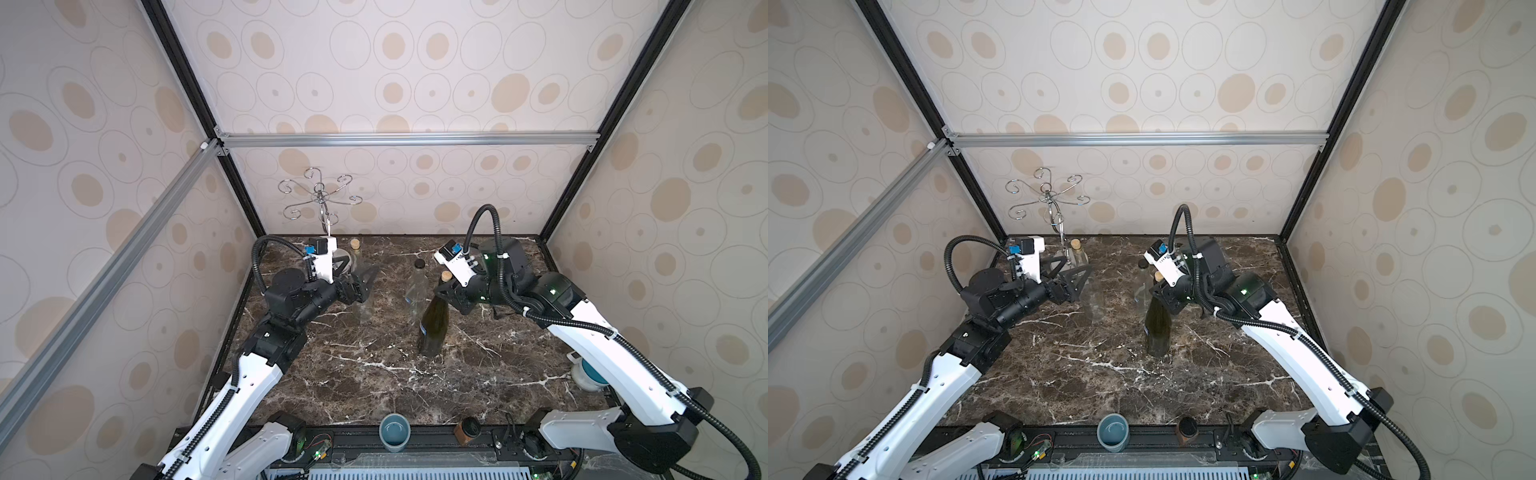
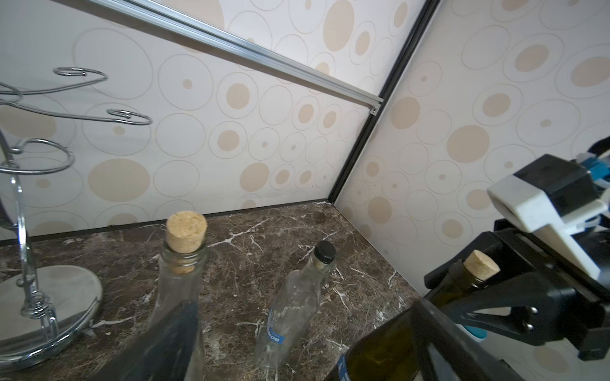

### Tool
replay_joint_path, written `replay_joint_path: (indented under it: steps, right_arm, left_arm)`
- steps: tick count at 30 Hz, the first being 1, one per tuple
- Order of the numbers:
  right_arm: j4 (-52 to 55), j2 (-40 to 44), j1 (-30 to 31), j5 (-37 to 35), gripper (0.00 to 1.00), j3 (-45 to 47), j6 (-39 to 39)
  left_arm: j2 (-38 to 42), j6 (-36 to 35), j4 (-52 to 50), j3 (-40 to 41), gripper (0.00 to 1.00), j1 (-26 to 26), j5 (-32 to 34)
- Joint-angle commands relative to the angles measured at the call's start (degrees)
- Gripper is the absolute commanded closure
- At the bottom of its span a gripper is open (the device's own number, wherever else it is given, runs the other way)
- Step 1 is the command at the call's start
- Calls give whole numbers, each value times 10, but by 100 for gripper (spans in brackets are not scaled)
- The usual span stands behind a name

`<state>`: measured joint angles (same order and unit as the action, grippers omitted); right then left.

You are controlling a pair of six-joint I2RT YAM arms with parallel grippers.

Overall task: Remove the label from the bottle
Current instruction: Place the bottle at the center of the board.

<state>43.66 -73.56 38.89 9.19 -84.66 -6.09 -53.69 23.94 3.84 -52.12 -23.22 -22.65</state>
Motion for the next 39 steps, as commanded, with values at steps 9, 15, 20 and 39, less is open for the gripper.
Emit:
replay_joint_path:
  steps: [9, 15, 20, 39]
  right_arm:
    - [-85, 2, 27, -12, 78, 20, -11]
    - [-89, 5, 27, -15, 75, 34, -9]
    - [-88, 6, 27, -15, 65, 36, -1]
    - [31, 39, -24, 66, 33, -61, 56]
  left_arm:
    - [-10, -48, 28, -11, 0, -43, -5]
    - [-21, -54, 29, -4, 0, -52, 5]
    - [-26, -60, 23, -3, 0, -54, 6]
    - [-50, -121, -41, -41, 0, -58, -130]
